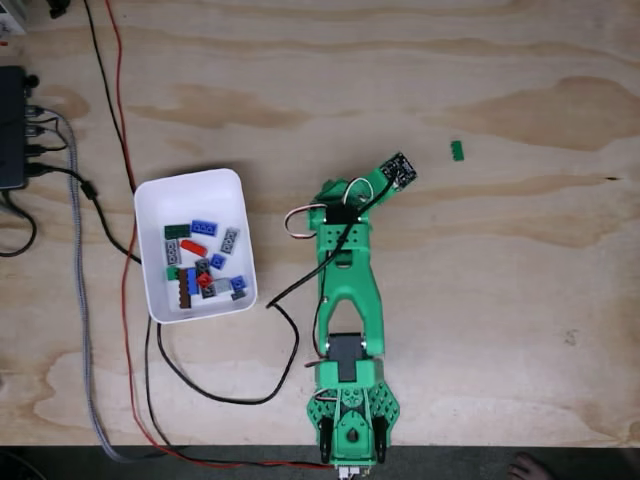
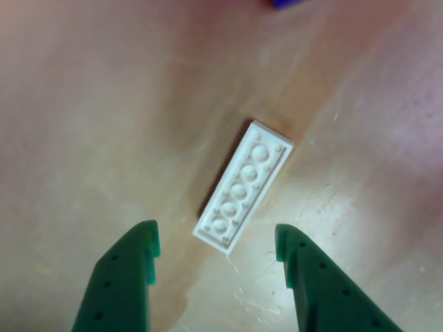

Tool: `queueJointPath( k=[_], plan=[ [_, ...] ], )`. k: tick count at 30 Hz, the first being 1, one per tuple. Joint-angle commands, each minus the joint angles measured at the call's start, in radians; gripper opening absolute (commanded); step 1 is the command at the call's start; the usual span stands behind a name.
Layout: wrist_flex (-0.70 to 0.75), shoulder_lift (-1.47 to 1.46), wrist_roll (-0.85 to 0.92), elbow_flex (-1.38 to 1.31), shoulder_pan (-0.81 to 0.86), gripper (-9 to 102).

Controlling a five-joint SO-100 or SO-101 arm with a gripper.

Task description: Put all lego bricks in the bin.

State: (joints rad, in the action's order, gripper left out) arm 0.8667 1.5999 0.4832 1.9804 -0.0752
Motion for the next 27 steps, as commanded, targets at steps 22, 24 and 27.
queueJointPath(
  k=[22,24,27],
  plan=[
    [0.224,0.657,-0.051,-0.195,-0.172,0],
    [0.334,0.735,-0.054,-0.267,-0.354,0],
    [0.465,0.604,-0.092,-0.360,-0.638,0]
  ],
)
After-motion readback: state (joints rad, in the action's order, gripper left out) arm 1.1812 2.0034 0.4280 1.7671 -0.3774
